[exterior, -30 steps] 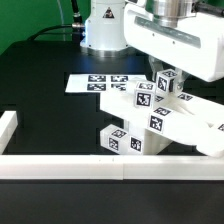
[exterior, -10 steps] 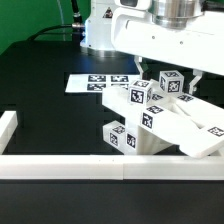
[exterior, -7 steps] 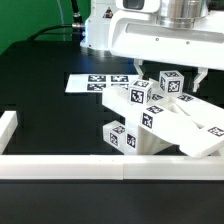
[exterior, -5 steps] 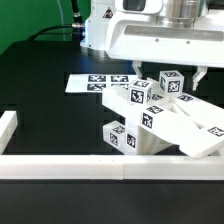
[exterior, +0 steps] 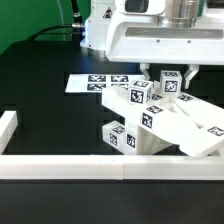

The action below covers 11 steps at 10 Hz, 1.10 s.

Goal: Assemble chair

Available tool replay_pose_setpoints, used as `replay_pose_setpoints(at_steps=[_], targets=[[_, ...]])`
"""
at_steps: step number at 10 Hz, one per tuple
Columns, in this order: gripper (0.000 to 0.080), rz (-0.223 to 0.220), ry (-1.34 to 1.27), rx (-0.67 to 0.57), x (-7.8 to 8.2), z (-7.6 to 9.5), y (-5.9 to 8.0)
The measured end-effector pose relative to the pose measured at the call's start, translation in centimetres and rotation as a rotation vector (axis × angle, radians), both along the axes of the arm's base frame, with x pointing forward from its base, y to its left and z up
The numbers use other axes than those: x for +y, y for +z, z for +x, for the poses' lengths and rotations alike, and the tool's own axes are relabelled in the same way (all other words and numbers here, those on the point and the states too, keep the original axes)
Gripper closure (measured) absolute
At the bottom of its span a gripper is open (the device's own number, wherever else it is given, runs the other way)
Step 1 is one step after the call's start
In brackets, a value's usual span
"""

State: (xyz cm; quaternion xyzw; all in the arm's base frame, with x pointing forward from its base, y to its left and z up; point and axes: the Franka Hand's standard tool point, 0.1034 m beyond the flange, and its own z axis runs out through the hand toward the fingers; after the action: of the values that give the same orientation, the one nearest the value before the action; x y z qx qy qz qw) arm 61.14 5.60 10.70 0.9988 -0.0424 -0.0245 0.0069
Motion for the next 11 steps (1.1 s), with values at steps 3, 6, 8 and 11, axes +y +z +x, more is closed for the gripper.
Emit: replay_pose_setpoints(at_steps=[3, 6, 8, 11], targets=[[0.0531, -0.001, -0.024, -0.001, -0.03, 0.02, 0.02], [0.0531, -0.007, -0.184, -0.003, 0.0, 0.02, 0.02], [0.053, -0.016, -0.357, -0.005, 0.02, 0.03, 0.04], [0.0528, -0.025, -0.567, -0.007, 0.07, 0.04, 0.04]])
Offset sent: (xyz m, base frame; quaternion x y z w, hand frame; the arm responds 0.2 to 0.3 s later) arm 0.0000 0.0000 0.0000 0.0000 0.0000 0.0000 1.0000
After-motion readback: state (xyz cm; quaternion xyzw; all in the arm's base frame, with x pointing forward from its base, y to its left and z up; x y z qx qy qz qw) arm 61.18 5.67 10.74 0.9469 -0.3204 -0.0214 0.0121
